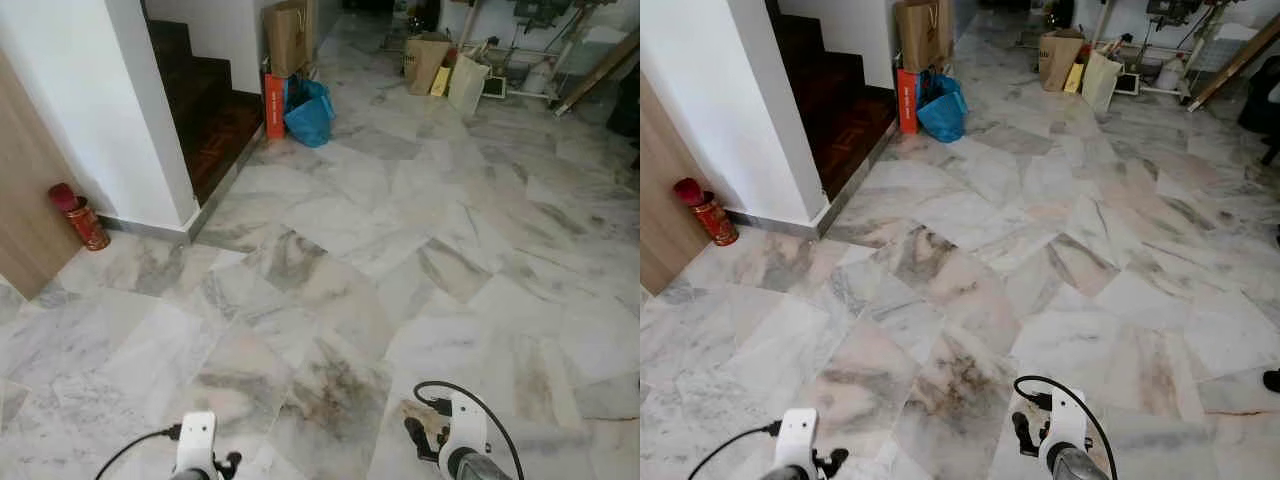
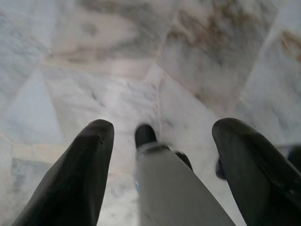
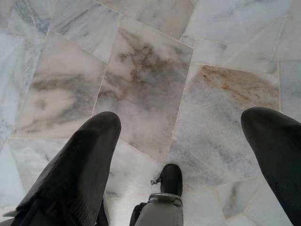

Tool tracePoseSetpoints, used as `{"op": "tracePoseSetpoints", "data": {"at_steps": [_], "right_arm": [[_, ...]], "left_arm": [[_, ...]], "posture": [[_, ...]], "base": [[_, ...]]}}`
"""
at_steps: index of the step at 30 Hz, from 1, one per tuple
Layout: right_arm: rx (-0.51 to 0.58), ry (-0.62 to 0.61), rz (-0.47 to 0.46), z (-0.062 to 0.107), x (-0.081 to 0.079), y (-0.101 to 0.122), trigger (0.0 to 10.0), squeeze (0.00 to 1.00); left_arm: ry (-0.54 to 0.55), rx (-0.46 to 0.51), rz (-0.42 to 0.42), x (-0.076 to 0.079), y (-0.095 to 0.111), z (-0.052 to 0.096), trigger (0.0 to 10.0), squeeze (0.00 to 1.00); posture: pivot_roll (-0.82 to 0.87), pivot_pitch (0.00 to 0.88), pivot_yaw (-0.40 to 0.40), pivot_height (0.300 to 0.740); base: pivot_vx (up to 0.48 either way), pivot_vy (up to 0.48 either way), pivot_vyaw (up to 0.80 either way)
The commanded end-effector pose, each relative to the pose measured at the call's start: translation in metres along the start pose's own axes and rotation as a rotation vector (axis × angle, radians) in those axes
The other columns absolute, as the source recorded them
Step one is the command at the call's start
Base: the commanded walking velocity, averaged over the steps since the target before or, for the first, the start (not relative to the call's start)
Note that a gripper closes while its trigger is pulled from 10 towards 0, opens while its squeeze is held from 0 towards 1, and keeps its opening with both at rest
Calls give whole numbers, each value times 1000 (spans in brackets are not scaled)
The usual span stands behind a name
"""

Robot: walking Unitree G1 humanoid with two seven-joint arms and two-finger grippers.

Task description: Hang hanger

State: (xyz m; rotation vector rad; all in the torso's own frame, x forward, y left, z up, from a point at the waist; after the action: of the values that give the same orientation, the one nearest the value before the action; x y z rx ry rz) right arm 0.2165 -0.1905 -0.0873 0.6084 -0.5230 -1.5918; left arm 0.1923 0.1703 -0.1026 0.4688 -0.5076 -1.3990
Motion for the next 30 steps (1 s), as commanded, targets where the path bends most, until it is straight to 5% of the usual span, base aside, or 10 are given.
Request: {"op": "tracePoseSetpoints", "data": {"at_steps": [1, 10, 30], "right_arm": [[-6, -4, -5, 1, 3, -3, 10000, 0], [-5, -28, -9, 2, 6, -4, 10000, 0], [-16, -22, -1, 1, 7, -3, 10000, 0]], "left_arm": [[12, -29, -25, 2, -12, 2, 10000, 0], [10, -61, -20, 15, -22, 3, 10000, 0], [16, -35, -37, 14, -13, 1, 10000, 0]], "posture": [[0, 0, -25, 740], [2, 0, -26, 740], [5, 0, -26, 740]], "base": [[0, 0, 0], [0, 0, 0], [0, 0, -788]]}}
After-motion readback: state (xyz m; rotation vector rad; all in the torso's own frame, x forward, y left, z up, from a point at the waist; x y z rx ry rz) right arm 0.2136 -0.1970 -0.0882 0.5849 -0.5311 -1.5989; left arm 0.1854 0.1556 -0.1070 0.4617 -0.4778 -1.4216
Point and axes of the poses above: a point about 5 cm out from each wrist's last joint towards the gripper, its own z axis pointing back from the gripper into the wrist, its own y axis along the axis of the wrist's last joint, x = y × z, the point moved 2 cm from there along -z, pointing out of the wrist towards the gripper, and after that the axes turned 5 degrees about z, right-handed, at the moved point
